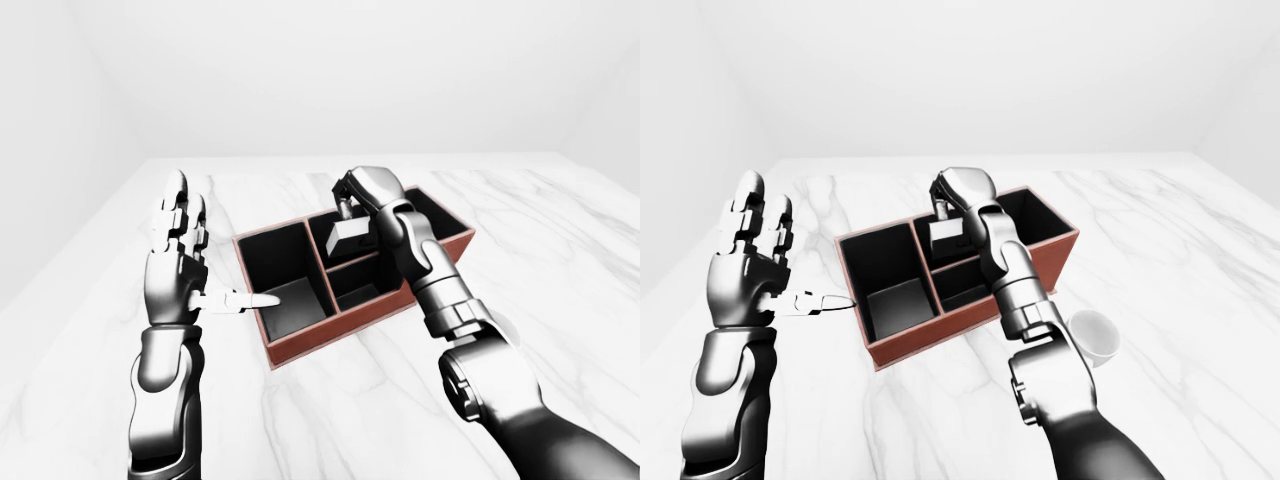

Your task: Pick up the book and place it in the front compartment of the caddy.

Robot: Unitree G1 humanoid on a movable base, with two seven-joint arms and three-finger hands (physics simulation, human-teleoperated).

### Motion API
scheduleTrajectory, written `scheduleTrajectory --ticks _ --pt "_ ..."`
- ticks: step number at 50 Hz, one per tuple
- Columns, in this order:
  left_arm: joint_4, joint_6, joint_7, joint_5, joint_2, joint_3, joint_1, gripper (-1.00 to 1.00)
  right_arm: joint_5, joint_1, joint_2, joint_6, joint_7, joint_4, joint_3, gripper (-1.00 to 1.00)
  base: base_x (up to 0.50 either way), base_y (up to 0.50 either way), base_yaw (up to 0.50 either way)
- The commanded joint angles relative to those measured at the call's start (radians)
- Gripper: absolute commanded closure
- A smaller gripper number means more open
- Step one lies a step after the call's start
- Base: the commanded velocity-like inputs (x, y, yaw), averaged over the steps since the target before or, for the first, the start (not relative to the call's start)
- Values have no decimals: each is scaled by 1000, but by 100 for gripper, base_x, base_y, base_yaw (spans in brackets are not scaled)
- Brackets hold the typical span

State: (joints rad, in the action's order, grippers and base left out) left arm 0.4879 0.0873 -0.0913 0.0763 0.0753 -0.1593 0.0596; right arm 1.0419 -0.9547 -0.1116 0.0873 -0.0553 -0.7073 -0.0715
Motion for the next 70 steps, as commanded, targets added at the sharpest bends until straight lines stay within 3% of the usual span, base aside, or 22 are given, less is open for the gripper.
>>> scheduleTrajectory --ticks 1,70 --pt "-6 0 0 -1 -1 1 -1 -100 7 -26 1 0 56 -39 9 100 0 0 0" --pt "-7 0 5 1 1 -2 5 -100 43 -136 31 0 183 -278 -16 100 0 0 0"
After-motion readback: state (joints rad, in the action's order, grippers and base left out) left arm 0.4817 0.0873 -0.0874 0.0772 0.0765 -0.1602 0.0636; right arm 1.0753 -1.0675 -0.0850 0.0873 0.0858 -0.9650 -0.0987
